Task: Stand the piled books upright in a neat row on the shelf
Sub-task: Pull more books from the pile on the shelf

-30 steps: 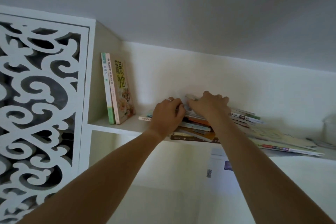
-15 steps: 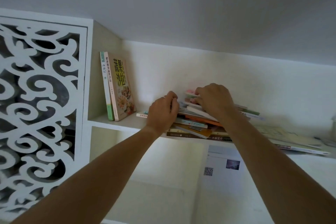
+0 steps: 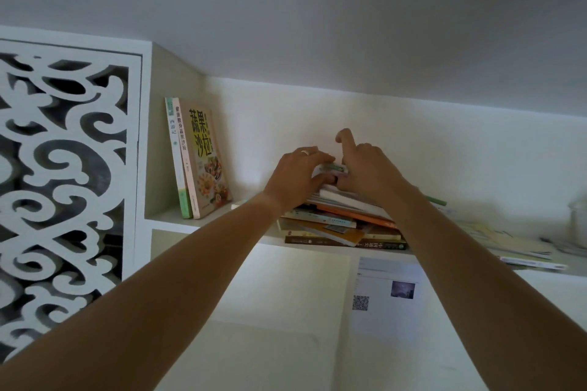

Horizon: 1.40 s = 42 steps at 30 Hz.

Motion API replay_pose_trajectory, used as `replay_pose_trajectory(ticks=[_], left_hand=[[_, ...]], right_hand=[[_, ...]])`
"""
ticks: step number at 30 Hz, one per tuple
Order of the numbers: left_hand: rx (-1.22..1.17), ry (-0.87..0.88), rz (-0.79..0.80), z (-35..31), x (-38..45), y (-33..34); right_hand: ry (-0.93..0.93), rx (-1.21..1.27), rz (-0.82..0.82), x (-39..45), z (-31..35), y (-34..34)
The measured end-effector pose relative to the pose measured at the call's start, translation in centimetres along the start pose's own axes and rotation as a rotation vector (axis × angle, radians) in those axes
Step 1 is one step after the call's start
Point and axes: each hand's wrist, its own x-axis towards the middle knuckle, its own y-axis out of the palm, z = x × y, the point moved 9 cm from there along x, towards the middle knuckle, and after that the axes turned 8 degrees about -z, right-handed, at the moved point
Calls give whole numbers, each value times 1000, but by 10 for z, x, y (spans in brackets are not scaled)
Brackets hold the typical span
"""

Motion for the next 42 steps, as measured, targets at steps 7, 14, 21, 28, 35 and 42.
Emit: replay_pose_trajectory(ticks=[7, 14, 21, 28, 35, 42], left_hand=[[182, 203, 23, -22, 23, 4], [331, 288, -155, -7, 13, -12], [374, -115, -506, 66, -17, -108], [-582, -895, -482, 166, -42, -118], [-324, -767, -402, 176, -28, -134], [-22, -515, -505, 140, -8, -147]], right_hand=[[-25, 155, -113, -3, -6, 6], [113, -41, 71, -3, -25, 17], [91, -60, -8, 41, 64, 22], [158, 239, -329, 77, 181, 29], [346, 747, -362, 84, 190, 79], [143, 919, -65, 88, 192, 93]])
